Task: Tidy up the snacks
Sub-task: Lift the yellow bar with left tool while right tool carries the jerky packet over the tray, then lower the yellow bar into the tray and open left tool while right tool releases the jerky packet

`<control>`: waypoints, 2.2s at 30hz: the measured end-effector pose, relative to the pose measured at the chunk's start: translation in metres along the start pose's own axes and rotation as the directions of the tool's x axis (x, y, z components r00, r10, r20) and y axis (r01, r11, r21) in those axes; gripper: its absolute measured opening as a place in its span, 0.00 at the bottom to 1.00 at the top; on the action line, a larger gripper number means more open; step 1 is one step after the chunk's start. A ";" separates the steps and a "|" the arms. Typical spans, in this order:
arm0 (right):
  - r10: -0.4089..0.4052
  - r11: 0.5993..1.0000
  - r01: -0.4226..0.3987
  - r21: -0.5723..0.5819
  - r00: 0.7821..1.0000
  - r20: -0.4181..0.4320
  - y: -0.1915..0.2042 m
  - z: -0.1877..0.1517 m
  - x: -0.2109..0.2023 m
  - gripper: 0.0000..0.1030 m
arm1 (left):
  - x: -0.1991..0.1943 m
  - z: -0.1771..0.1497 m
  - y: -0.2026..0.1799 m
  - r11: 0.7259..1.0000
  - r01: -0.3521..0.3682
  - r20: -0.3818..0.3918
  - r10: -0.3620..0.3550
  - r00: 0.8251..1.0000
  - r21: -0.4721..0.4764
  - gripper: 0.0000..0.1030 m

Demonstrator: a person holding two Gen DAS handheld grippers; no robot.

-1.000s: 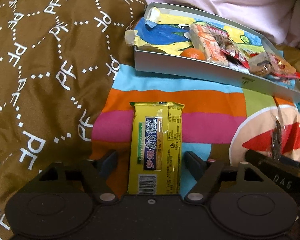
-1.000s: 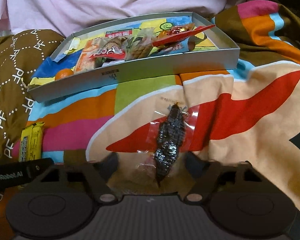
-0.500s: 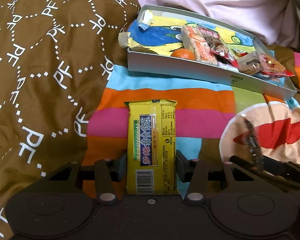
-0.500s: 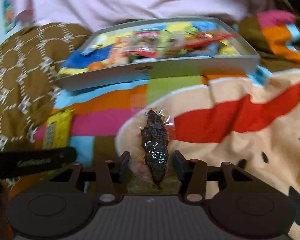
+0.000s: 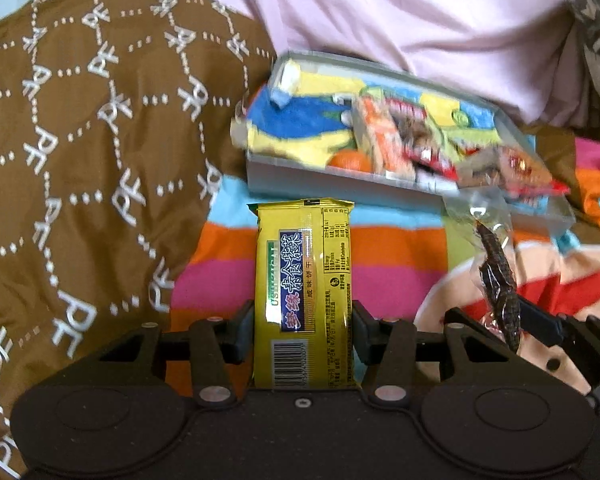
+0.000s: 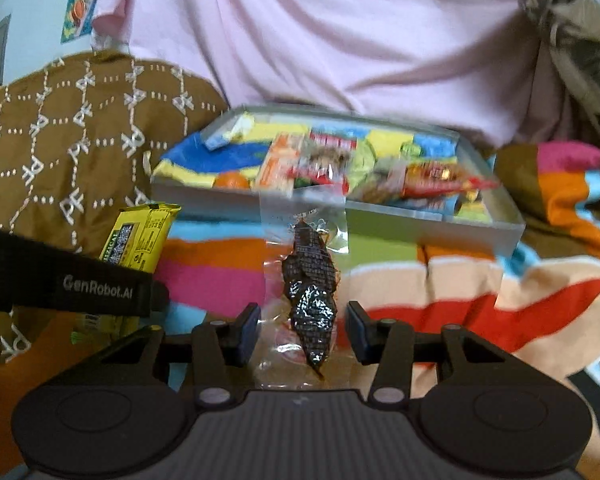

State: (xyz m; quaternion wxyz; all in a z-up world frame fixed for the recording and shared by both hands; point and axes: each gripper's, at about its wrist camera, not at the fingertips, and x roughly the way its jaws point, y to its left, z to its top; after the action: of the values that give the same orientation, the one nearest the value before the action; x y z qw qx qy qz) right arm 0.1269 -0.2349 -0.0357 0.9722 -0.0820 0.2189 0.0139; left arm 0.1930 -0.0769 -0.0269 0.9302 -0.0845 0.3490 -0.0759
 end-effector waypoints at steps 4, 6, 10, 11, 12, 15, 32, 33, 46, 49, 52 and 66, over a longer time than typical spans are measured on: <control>-0.017 1.000 0.016 0.015 0.994 0.106 -0.006 0.012 0.001 0.49 | -0.008 0.026 -0.006 1.000 -0.010 0.062 0.010 0.998 -0.001 0.48; -0.038 0.999 0.035 0.022 0.986 0.164 -0.011 0.020 0.005 0.49 | -0.010 0.043 -0.009 1.000 -0.015 0.092 0.015 0.996 0.000 0.48; -0.060 0.991 0.030 0.128 0.969 0.238 -0.032 0.040 0.017 0.49 | -0.005 0.076 -0.015 1.000 -0.027 0.136 0.029 0.990 -0.012 0.48; -0.061 0.988 0.022 0.155 0.966 0.252 -0.037 0.046 0.020 0.49 | -0.004 0.084 -0.017 0.999 -0.031 0.145 0.033 0.989 -0.012 0.48; -0.060 0.984 0.012 0.178 0.961 0.271 -0.041 0.054 0.024 0.49 | -0.001 0.092 -0.018 0.999 -0.035 0.154 0.036 0.987 -0.007 0.48; -0.050 0.976 -0.023 0.216 0.943 0.330 -0.051 0.072 0.030 0.49 | 0.012 0.113 -0.024 0.998 -0.055 0.178 0.052 0.983 0.011 0.48; 0.097 0.925 -0.195 0.325 0.951 0.294 -0.092 0.104 0.111 0.49 | 0.099 0.142 -0.032 0.992 -0.112 0.068 0.108 0.992 0.058 0.48; 0.101 0.923 -0.197 0.330 0.953 0.287 -0.093 0.103 0.115 0.49 | 0.102 0.141 -0.033 0.991 -0.115 0.066 0.110 0.992 0.066 0.48; 0.134 0.919 -0.203 0.337 0.967 0.216 -0.089 0.097 0.138 0.51 | 0.117 0.138 -0.036 0.987 -0.130 0.044 0.126 0.991 0.094 0.48; 0.143 0.916 -0.209 0.343 0.967 0.209 -0.089 0.097 0.141 0.51 | 0.119 0.138 -0.034 0.987 -0.130 0.032 0.128 0.991 0.090 0.48; 0.145 0.916 -0.211 0.341 0.967 0.208 -0.089 0.097 0.141 0.52 | 0.120 0.137 -0.032 0.989 -0.127 0.028 0.126 0.992 0.075 0.48; 0.133 0.911 -0.213 0.353 0.962 0.237 -0.091 0.096 0.135 0.63 | 0.101 0.141 -0.023 0.995 -0.100 0.073 0.100 0.992 -0.002 0.52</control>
State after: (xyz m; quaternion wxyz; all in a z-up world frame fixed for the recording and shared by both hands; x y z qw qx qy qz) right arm 0.2954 -0.3101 0.0062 0.9822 0.1270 0.1209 0.0666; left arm 0.3600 -0.1045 0.0184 0.9451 -0.0688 0.3183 -0.0264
